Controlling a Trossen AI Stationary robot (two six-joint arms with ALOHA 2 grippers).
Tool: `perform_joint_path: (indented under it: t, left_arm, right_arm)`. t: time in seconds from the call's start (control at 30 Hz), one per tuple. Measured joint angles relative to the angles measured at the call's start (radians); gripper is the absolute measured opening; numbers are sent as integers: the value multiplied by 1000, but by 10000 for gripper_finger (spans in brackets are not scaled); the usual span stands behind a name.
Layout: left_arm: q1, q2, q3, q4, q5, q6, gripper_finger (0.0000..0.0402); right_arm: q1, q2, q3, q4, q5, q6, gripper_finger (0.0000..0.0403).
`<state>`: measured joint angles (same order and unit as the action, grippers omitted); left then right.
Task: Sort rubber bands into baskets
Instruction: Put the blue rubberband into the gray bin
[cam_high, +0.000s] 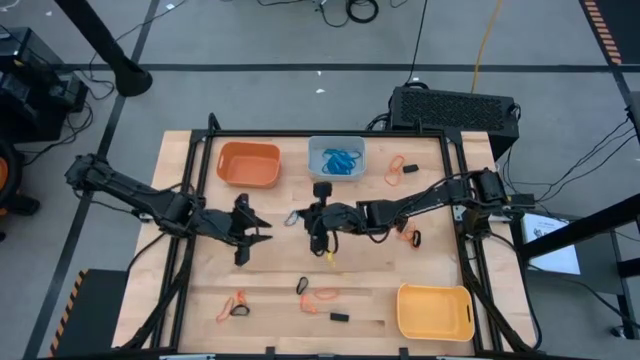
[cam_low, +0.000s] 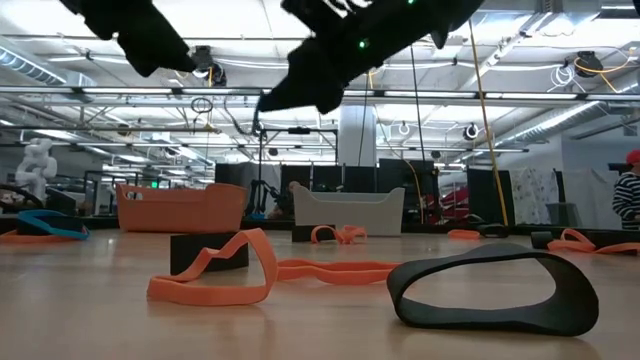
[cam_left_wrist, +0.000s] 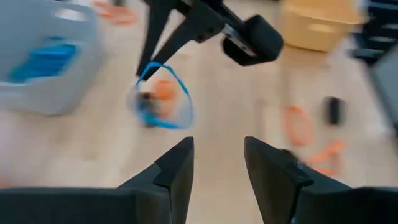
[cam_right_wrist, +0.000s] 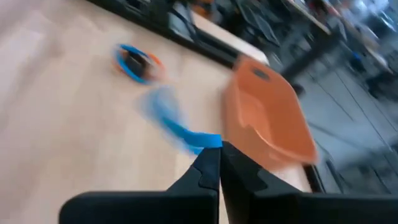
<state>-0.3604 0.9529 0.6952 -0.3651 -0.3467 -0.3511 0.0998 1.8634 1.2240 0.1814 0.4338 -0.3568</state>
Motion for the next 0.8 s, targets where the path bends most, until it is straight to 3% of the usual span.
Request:
perform_joint_path:
  t: [0.13, 0.4, 0.6, 0.8]
  left_arm:
    - [-3, -58, 0, -112, -160, 1, 151]
    - [23, -135, 0, -377, -366, -101, 151]
    - [41, -128, 0, -411, -335, -138, 150]
    - [41, -119, -1, -406, -332, -139, 150]
  right_arm:
    - [-93, 0, 0, -52, 75, 50, 0]
    - [-351, 0, 0, -273, 76, 184, 0]
    - [-506, 0, 0, -415, -117, 348, 0]
    - [-561, 0, 0, -443, -286, 447, 15]
